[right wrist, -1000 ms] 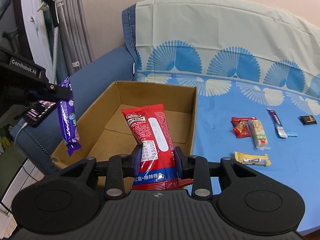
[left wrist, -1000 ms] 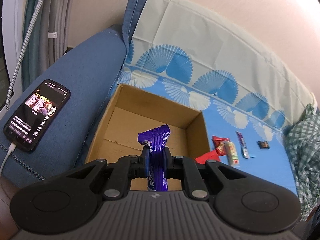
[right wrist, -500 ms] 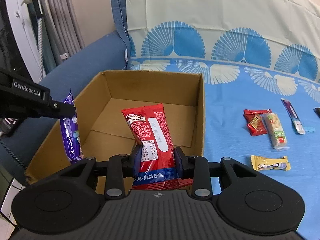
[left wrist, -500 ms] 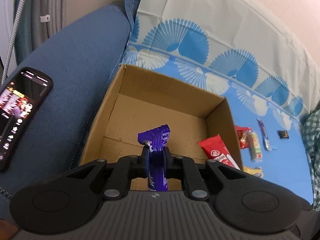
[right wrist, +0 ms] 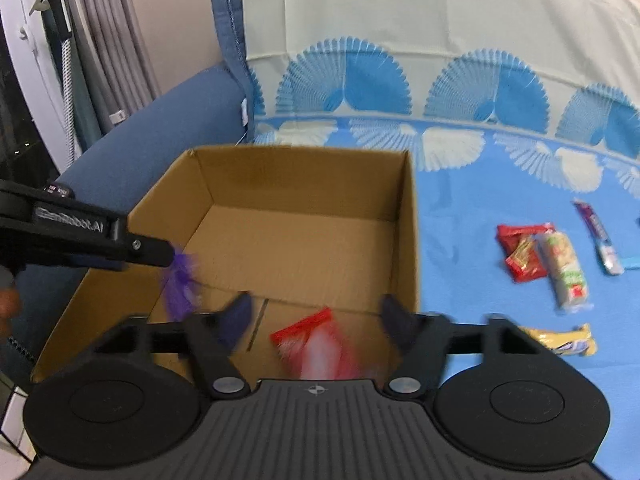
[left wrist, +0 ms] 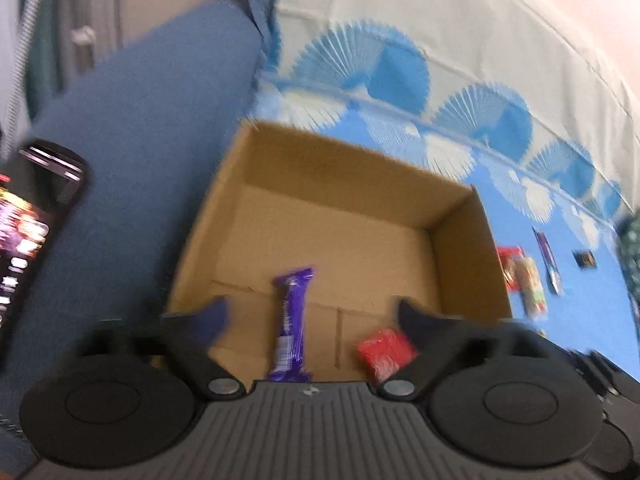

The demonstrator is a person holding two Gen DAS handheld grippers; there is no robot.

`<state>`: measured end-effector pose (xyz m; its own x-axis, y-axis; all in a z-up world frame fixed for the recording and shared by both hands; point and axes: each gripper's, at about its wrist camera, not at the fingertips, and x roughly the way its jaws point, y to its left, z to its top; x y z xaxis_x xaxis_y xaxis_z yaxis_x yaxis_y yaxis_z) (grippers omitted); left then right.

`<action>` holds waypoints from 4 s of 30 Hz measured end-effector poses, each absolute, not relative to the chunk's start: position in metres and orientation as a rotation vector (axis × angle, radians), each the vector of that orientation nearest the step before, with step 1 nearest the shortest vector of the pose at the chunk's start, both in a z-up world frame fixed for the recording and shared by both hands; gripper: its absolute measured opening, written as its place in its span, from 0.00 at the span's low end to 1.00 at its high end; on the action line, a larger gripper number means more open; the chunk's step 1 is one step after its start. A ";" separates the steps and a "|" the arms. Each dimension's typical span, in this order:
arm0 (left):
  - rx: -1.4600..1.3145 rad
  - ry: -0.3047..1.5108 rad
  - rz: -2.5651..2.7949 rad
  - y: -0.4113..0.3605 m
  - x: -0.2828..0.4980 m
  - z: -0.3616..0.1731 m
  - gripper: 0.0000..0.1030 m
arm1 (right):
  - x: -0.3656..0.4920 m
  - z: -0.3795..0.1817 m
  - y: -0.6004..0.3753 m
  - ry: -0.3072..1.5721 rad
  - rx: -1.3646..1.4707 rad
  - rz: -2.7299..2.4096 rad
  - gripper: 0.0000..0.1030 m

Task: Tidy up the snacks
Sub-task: 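Open both tools to drop the purple bar and red tube snack into the box, then grasp the peanut bar with the left tool while the right tool grasps the purple tube snack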

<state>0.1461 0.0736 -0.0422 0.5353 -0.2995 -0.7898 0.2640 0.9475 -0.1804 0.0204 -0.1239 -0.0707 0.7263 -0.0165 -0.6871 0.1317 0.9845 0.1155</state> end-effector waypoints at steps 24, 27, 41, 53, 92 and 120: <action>0.076 0.902 -0.233 0.122 -0.051 0.018 1.00 | -0.171 0.011 -0.072 0.645 0.146 -0.076 0.97; 0.072 0.872 -0.238 0.119 -0.065 0.028 1.00 | -0.186 0.019 -0.073 0.610 0.149 -0.081 0.97; 0.068 0.815 -0.256 0.119 -0.100 0.048 1.00 | -0.223 0.035 -0.072 0.522 0.166 -0.080 0.98; 0.076 0.801 -0.259 0.116 -0.104 0.052 1.00 | -0.226 0.035 -0.075 0.517 0.175 -0.080 0.98; 0.198 0.972 -0.423 -0.092 0.007 0.010 1.00 | -0.169 -0.031 -0.251 0.626 0.354 -0.338 0.98; 0.264 1.290 -0.432 -0.379 0.175 -0.220 1.00 | 0.075 -0.210 -0.539 0.761 0.114 -0.320 0.98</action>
